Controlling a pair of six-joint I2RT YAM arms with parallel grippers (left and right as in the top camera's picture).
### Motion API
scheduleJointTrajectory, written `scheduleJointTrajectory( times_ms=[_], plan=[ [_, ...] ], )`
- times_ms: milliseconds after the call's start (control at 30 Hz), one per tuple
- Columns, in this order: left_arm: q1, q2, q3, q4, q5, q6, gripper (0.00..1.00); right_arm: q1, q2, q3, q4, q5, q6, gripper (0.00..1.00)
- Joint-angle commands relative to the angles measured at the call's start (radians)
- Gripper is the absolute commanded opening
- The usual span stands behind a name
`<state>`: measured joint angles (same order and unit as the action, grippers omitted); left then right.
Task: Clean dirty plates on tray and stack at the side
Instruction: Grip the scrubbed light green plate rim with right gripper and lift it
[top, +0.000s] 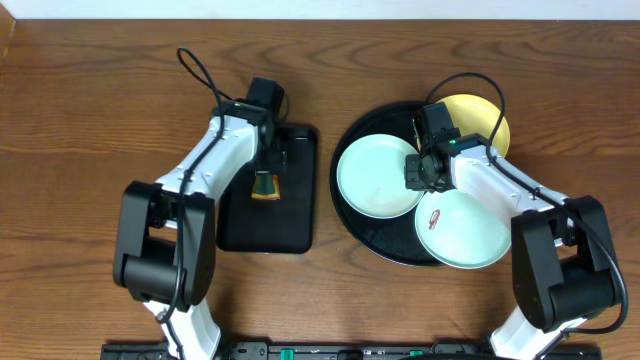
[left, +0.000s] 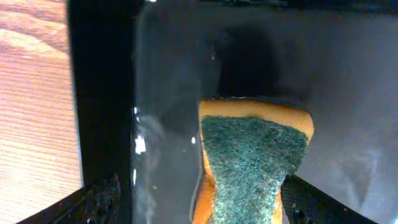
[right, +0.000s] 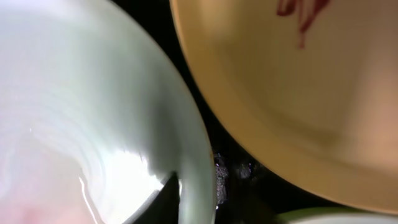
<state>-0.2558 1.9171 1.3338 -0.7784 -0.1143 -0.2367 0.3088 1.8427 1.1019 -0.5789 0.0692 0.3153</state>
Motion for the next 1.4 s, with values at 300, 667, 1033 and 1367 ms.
scheduleJointTrajectory(
  times_ms=[300,667,1033,1367],
  plan=[
    [0.003,-0.021,0.009,-0.003,0.01,-0.005,0.88,0.016,0.009,-0.005,0.001,0.001,0.002,0.01],
    [0.003,-0.021,0.009,-0.003,0.01,-0.005,0.89,0.017,0.009,-0.006,-0.005,0.001,0.002,0.01],
    [0.003,-0.021,0.009,-0.003,0.01,-0.005,0.89,0.019,-0.068,0.028,-0.034,0.004,-0.048,0.01],
    [0.003,-0.021,0.009,-0.003,0.01,-0.005,0.89,0.021,-0.234,0.029,-0.035,0.142,-0.096,0.01]
  ],
)
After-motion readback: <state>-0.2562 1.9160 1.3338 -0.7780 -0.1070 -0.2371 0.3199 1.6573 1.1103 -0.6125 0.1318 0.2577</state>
